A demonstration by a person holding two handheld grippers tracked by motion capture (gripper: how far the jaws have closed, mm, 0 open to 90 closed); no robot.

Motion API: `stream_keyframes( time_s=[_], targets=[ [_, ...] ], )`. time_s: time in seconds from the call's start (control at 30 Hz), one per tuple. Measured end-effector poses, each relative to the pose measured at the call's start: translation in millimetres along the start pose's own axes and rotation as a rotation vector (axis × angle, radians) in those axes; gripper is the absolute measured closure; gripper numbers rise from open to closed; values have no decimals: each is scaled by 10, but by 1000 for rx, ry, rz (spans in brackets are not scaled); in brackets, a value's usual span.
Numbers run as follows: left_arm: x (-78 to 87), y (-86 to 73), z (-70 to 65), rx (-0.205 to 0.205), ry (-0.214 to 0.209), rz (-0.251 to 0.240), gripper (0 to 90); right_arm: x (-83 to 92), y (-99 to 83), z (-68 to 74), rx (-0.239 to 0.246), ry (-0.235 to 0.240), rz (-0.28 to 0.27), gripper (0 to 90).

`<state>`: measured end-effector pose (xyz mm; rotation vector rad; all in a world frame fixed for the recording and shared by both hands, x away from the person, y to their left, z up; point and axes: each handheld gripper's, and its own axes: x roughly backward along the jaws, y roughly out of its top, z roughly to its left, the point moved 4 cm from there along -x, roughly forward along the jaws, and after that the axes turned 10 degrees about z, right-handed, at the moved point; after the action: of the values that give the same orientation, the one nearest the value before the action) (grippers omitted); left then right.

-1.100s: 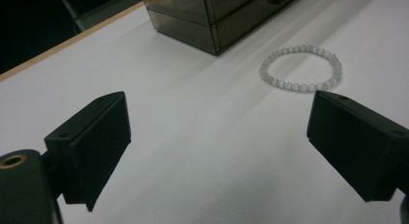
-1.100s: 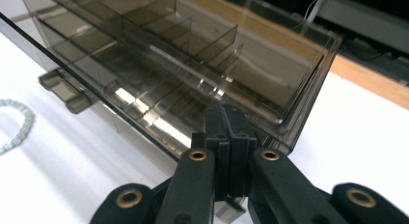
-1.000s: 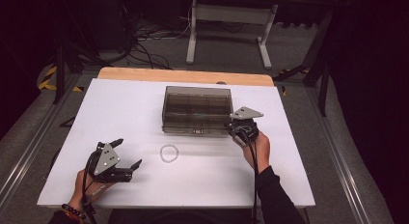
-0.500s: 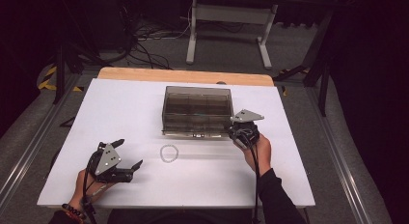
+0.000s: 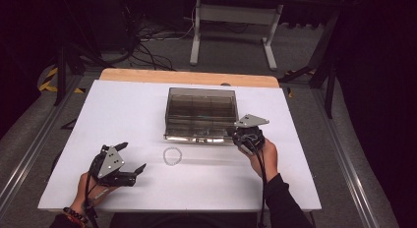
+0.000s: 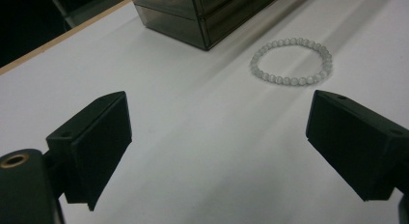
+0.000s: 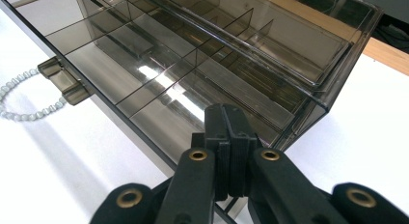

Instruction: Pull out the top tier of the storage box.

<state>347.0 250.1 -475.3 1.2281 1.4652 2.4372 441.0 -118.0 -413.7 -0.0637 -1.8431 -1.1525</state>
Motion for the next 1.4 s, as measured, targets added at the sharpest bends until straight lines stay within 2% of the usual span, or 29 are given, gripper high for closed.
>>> stream_keyframes(
  time_s=[0.3,0.4,0.67,0.77,0.8,0.83,0.9,1.0,1.03,1.1,1.13,1.17,1.23,1.27,1.33,1.37,1.4],
  targets=[
    [-10,11,-31,-14,-17,10,111,30,-7,-1,10,-5,-3,900],
    [-14,11,-35,-19,-20,13,116,18,3,11,39,-33,7,900],
    [-35,20,-55,-15,-39,14,133,-64,29,15,43,-51,20,900],
    [-40,27,-89,-30,-65,20,146,-60,24,14,46,-48,23,900],
    [-56,44,-107,-29,-86,16,152,-54,20,9,47,-49,26,900],
    [-56,44,-107,-29,-86,16,152,-54,20,9,47,-49,26,900],
    [-81,67,-149,-29,-113,24,154,-50,13,-5,43,-50,29,900],
    [-134,149,-282,-86,-171,34,201,-42,0,3,38,-44,26,900],
    [-134,149,-282,-86,-171,34,207,-42,0,3,38,-44,26,900],
    [-190,209,-340,-96,-199,40,217,-44,-7,9,42,-39,25,900],
    [-257,269,-381,-102,-233,55,237,-43,-10,6,33,-27,14,879],
    [-257,269,-381,-102,-233,55,238,-43,-10,6,33,-27,14,879],
    [-342,334,-438,-148,-240,78,247,-40,-12,14,32,-10,-1,856],
    [-381,356,-453,-155,-243,92,263,-31,-14,16,31,-19,-11,852],
    [-453,396,-473,-160,-276,109,290,-17,-11,15,27,-16,-27,842],
    [-519,439,-491,-174,-281,132,313,42,-1,13,18,-5,-65,831],
    [-519,439,-491,-174,-281,132,322,42,-1,13,18,-5,-65,831]
  ],
)
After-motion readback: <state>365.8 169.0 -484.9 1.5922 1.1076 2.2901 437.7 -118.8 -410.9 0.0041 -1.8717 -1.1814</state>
